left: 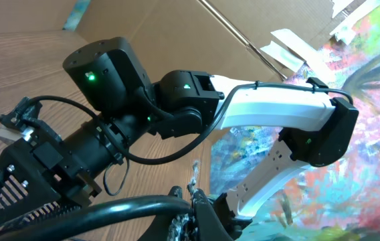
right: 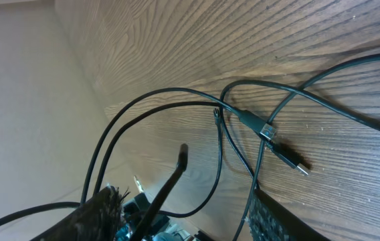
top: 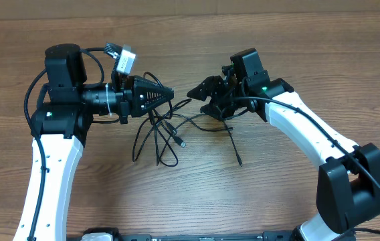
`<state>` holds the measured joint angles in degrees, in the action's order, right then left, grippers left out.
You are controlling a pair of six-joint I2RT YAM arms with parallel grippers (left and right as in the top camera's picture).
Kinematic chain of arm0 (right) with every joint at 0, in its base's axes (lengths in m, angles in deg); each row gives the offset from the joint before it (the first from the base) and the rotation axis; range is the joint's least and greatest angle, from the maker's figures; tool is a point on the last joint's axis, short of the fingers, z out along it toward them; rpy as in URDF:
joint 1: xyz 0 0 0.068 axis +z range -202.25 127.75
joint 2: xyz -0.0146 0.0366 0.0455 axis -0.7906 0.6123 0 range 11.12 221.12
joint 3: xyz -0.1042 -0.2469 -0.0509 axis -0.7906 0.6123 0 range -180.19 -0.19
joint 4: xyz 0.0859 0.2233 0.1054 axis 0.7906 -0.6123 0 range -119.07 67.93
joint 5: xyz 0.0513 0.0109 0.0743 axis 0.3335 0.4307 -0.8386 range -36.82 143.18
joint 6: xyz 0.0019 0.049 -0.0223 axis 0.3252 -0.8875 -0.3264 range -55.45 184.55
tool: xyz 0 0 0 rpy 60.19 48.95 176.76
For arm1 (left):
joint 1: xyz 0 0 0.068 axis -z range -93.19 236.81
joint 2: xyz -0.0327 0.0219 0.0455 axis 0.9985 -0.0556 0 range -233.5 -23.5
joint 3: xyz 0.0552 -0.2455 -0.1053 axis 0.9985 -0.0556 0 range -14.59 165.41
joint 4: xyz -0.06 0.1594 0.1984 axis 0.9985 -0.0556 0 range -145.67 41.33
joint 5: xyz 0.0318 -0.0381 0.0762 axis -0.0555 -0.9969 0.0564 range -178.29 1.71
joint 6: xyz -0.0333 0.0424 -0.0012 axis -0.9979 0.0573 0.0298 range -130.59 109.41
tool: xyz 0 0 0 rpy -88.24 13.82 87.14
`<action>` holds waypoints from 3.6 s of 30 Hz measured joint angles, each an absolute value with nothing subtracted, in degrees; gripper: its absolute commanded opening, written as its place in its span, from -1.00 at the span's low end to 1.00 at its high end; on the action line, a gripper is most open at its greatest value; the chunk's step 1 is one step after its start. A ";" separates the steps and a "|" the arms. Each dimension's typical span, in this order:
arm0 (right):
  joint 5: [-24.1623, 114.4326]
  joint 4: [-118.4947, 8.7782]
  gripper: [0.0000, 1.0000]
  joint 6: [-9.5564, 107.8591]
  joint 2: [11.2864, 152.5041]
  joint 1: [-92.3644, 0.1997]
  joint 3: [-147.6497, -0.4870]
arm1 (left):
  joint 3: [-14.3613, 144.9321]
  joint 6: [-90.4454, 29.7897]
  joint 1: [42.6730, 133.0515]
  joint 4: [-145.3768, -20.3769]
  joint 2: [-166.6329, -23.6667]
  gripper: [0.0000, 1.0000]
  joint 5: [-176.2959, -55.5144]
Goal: Untangle cables
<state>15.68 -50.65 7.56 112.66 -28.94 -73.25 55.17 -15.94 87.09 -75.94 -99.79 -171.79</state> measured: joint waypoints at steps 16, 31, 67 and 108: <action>11.22 -52.07 -0.22 7.36 112.66 -27.34 -73.25 | 55.17 -15.89 87.09 -75.94 -99.79 -0.92 -173.63; 10.52 -52.71 -0.88 9.04 112.66 -27.36 -73.25 | 55.17 -15.89 87.09 -75.96 -99.79 -0.91 -173.63; 2.85 -57.45 -0.92 8.72 112.66 -23.34 -73.25 | 55.17 -14.84 87.09 -76.44 -99.82 -0.92 -173.63; -1.37 -65.36 -0.64 38.88 112.77 -24.70 -73.14 | 55.14 -15.80 87.09 -83.63 -101.48 -0.91 -162.55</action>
